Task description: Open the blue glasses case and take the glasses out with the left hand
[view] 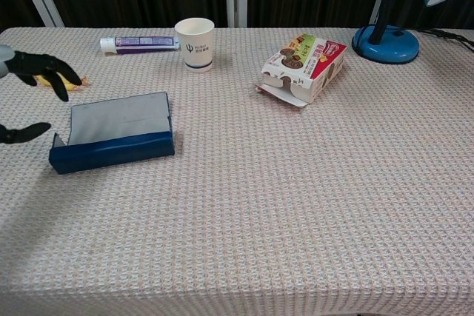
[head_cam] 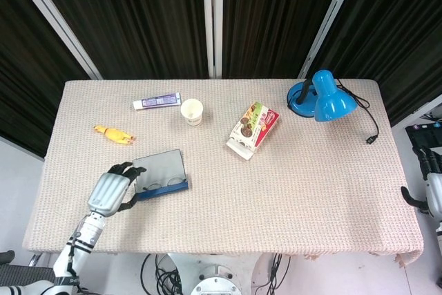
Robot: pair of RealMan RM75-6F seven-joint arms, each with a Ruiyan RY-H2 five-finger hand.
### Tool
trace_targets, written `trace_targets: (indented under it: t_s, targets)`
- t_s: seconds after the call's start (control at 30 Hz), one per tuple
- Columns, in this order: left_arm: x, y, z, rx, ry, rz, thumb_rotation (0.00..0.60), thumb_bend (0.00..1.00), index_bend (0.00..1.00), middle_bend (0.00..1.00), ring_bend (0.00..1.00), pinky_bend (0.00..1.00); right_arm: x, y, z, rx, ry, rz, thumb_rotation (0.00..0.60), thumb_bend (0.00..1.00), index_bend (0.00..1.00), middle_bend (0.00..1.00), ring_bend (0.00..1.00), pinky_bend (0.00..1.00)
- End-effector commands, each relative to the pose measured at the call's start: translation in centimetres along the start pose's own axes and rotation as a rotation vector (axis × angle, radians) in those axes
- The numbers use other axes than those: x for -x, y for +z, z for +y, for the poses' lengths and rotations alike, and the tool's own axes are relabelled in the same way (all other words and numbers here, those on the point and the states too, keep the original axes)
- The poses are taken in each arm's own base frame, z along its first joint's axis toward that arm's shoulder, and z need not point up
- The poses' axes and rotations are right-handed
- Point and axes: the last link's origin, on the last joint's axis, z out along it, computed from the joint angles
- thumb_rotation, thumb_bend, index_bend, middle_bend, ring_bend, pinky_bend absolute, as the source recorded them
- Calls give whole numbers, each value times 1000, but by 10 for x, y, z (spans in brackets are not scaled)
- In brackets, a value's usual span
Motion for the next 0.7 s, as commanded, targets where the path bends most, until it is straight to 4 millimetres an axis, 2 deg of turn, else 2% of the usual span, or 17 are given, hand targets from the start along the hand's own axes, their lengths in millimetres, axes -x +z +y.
trace_targets:
  t_s: [0.03, 0.2, 0.7]
  targets:
    - [3, -5, -2, -2, -11, -20, 600, 393, 209, 310, 154, 249, 0, 0, -1, -3, 0, 2, 600, 292, 0, 0, 0, 0]
    - [11, -8, 0, 32, -54, -55, 600, 412, 188, 298, 135, 249, -2, -1, -2, -4, 3, 7, 600, 294, 0, 0, 0, 0]
    - [26, -11, 0, 30, -25, -144, 600, 414, 151, 323, 122, 256, -5, -4, 2, -3, 12, 15, 600, 294, 0, 0, 0, 0]
